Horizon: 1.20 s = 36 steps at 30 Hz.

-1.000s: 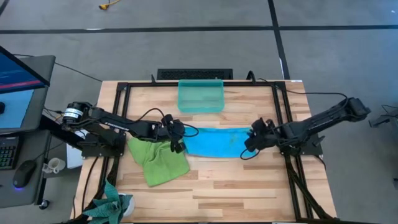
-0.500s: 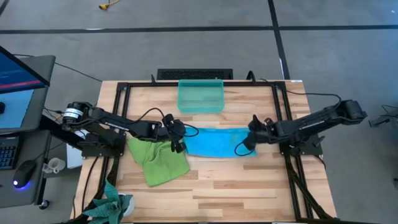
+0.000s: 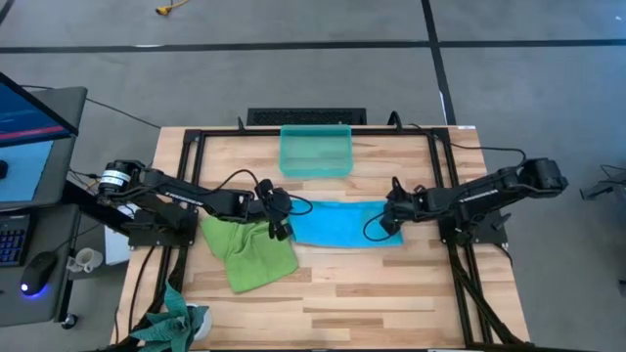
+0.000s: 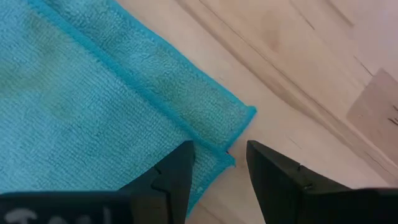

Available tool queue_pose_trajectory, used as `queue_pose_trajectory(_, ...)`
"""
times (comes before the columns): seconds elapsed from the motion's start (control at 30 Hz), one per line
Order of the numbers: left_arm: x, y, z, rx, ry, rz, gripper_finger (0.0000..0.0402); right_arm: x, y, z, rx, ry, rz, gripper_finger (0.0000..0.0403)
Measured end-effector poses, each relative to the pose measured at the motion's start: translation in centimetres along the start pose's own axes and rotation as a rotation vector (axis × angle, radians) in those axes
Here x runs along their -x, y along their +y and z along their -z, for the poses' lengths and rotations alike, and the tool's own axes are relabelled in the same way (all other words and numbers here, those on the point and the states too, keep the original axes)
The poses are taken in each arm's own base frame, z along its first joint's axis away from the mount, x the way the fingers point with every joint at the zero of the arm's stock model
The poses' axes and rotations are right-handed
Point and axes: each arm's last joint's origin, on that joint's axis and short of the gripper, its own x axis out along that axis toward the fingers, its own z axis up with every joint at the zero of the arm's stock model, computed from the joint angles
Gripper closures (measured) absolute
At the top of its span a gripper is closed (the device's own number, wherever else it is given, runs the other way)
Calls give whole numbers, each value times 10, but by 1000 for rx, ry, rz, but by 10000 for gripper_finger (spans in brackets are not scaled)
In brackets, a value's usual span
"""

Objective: Roll microfiber towels into tight, uniform cylinder then place into a basket
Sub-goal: Fold the blue microfiber cloth

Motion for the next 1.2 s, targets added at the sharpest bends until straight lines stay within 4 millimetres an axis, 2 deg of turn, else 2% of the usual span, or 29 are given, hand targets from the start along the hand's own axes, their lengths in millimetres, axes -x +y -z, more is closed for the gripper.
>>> queue_pose_trajectory(0.1,0,0,1,-3,6,-2,400,0,0,-1,0,5,-11,248)
queue_pose_trajectory(0.5,0,0,1,-1,7,-2,400,4,1,-2,19,53,-34,366)
queue_pose_trajectory(0.7,0,0,1,-1,8,-2,400,11,4,-8,5,61,-38,396)
queue_pose_trajectory(0.83,0,0,1,-1,8,-2,400,11,4,-8,-33,56,-33,378)
queue_pose_trajectory(1.2,0,0,1,0,8,-3,400,11,4,-9,-73,43,-24,247)
